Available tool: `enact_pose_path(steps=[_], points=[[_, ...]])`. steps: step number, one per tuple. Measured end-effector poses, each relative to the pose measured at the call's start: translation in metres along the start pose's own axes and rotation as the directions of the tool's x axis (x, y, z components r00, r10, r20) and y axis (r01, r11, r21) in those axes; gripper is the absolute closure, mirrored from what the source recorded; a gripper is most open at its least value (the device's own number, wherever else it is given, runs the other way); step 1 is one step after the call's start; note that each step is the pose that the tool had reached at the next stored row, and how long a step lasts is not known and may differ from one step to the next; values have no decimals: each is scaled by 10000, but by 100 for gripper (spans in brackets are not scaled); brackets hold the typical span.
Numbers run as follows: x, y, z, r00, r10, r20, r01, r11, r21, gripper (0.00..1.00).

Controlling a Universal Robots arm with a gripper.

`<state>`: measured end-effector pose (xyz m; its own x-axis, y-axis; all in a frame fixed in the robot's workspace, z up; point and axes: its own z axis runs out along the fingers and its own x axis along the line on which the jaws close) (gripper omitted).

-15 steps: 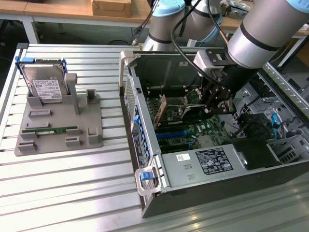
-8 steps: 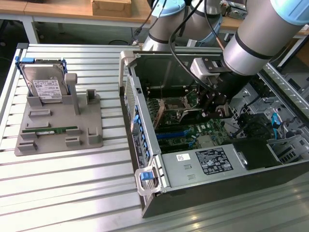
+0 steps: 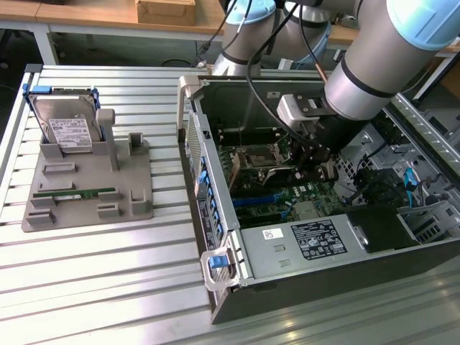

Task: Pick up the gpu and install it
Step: 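Insert the gpu into the slot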

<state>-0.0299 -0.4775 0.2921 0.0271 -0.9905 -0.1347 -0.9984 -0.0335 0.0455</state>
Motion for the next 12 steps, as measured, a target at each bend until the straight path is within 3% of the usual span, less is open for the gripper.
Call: enact_pose_path(steps=[12], points=[[-1,135,142,10000,-1,0,1,10000,0,73]])
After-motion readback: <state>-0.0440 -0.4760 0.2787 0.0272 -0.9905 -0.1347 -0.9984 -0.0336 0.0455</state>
